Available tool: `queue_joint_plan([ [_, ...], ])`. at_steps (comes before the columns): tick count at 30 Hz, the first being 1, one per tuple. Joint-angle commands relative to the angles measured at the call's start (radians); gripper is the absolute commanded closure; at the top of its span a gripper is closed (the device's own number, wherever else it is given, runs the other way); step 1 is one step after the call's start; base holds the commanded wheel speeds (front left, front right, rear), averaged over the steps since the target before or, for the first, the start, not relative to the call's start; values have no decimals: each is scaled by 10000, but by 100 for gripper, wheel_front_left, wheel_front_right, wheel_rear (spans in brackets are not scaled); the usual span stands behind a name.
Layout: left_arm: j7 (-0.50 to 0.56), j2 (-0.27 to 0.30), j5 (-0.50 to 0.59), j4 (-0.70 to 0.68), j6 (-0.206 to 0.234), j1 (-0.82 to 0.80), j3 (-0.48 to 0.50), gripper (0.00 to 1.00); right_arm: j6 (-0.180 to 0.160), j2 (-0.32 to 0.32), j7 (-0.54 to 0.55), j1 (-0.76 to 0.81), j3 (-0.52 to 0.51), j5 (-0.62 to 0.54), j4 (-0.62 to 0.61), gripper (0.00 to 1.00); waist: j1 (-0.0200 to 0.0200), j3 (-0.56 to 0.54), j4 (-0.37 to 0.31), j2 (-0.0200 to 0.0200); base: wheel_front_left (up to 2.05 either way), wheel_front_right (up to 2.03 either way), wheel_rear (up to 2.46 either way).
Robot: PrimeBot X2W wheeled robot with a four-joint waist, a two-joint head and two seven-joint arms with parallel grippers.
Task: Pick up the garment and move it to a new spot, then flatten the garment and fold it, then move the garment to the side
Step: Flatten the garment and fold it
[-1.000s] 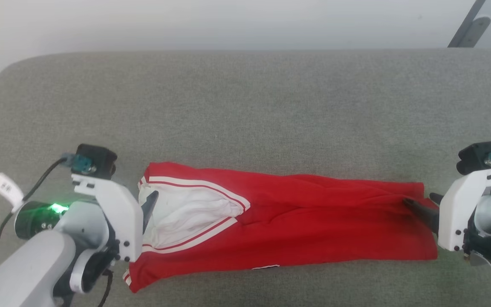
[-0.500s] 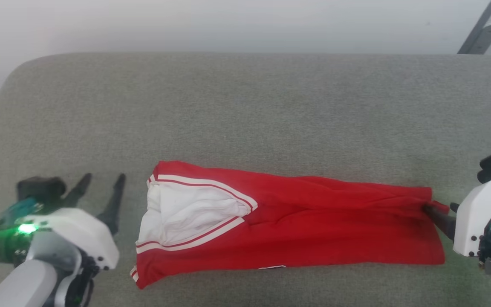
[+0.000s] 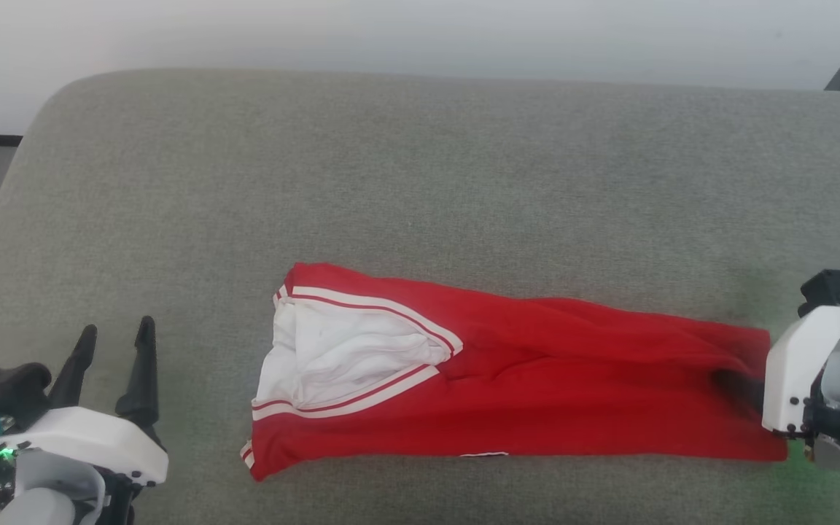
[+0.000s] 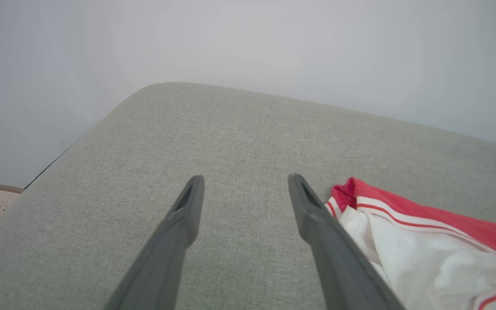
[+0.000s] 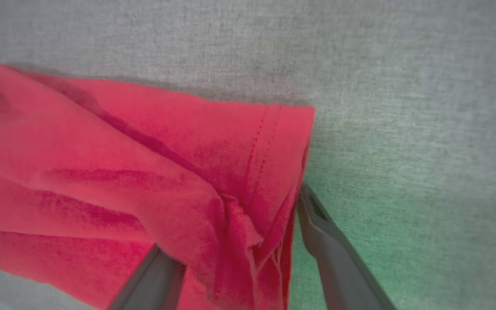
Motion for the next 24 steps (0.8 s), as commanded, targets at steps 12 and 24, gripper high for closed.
queue_joint_plan([
  [12, -234, -1081, 1016, 533, -985, 639, 1763, 0, 13, -231, -79, -371, 1002, 1425, 554, 100, 0, 97, 243, -1, 0, 0, 0],
  [24, -239, -1866, 1810, 890, -1816, 727, 2645, 0, -4, -1528, -693, -714, 228, 1635, 820, 100, 0, 115, -112, -1, 0, 0, 0],
])
